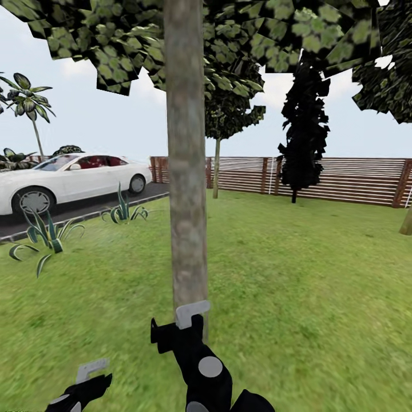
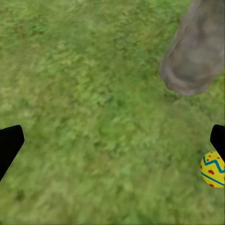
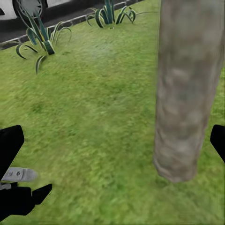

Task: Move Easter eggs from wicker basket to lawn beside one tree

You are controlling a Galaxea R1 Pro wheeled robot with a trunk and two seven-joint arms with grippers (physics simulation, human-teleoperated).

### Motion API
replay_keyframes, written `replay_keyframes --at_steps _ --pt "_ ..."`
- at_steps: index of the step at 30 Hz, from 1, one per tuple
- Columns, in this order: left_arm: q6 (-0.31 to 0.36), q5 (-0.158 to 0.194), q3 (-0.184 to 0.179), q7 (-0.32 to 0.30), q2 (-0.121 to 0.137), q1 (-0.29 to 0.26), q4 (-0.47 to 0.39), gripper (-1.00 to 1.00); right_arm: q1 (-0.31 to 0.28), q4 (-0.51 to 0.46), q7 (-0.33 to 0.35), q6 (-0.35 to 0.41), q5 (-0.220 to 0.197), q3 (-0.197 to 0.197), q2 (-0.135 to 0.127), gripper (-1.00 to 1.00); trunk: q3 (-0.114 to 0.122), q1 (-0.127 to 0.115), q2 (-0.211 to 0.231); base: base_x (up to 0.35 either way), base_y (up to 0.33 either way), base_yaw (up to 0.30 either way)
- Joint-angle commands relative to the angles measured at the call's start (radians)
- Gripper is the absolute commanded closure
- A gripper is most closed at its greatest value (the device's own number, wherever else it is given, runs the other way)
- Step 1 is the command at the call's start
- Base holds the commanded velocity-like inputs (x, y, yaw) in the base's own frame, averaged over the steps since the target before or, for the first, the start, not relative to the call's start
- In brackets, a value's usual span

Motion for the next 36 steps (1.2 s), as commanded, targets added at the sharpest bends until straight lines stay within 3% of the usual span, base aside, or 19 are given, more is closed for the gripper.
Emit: replay_keyframes --at_steps 1,36 --pt "0.000 0.010 -0.008 0.000 0.001 -0.001 0.000 -1.00 -0.001 -0.001 -0.009 0.003 -0.007 0.001 0.000 -1.00 0.000 0.000 -0.001 0.000 0.303 0.104" --pt "0.000 0.010 -0.008 -0.001 0.001 0.000 0.000 -1.00 -0.001 0.001 -0.009 0.004 -0.008 0.002 0.001 -1.00 0.057 0.000 -0.001 0.000 0.257 0.104"
